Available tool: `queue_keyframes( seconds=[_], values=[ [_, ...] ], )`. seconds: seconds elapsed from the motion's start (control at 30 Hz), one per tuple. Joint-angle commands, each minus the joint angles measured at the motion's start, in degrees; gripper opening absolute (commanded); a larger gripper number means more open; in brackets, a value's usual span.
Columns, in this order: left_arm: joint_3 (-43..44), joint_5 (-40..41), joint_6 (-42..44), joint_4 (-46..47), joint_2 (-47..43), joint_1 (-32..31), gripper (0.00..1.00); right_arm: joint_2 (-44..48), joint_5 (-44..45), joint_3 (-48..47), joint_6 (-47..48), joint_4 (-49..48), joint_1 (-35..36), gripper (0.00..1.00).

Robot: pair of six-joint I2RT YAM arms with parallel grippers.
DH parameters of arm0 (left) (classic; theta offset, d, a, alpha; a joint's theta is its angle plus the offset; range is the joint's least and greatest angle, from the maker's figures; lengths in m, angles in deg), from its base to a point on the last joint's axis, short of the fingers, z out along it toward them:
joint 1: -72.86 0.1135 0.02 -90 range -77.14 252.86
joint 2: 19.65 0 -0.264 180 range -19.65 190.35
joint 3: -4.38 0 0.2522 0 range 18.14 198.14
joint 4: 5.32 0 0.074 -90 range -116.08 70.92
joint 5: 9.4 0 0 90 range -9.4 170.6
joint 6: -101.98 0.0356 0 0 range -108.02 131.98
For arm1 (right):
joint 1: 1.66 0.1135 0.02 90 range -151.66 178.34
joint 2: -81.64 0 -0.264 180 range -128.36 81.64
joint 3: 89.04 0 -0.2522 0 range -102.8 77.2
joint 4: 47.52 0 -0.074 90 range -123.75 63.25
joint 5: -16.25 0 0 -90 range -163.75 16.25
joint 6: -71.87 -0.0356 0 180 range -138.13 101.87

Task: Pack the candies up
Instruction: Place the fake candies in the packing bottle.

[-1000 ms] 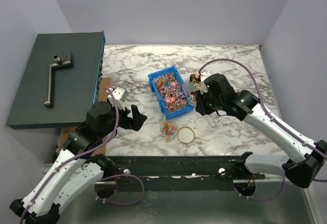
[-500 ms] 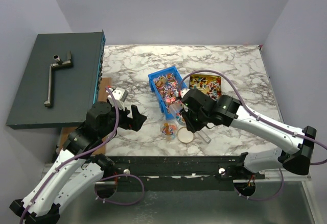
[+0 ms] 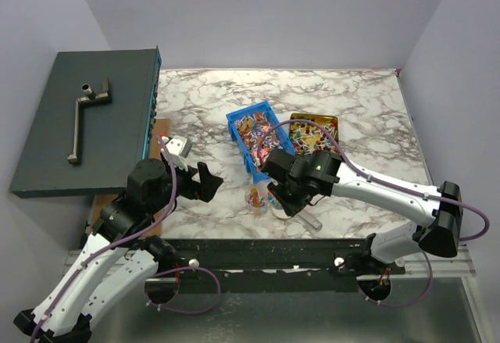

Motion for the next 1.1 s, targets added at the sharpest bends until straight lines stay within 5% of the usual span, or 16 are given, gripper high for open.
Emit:
queue_keyframes(
  seconds=[0.0,1.07],
  values=[
    [-0.11,0.37,0.53,-0.28,-1.15,-0.32,0.90,-2.42,-2.96,-3.41,-0.15,3.30,0.82,0.01],
    [-0.02,-1.84,0.30,-0.17,-3.87,-0.31,0.90,-13.96,-8.67,-10.90,-1.60,12.99,0.38,0.01]
  ],
)
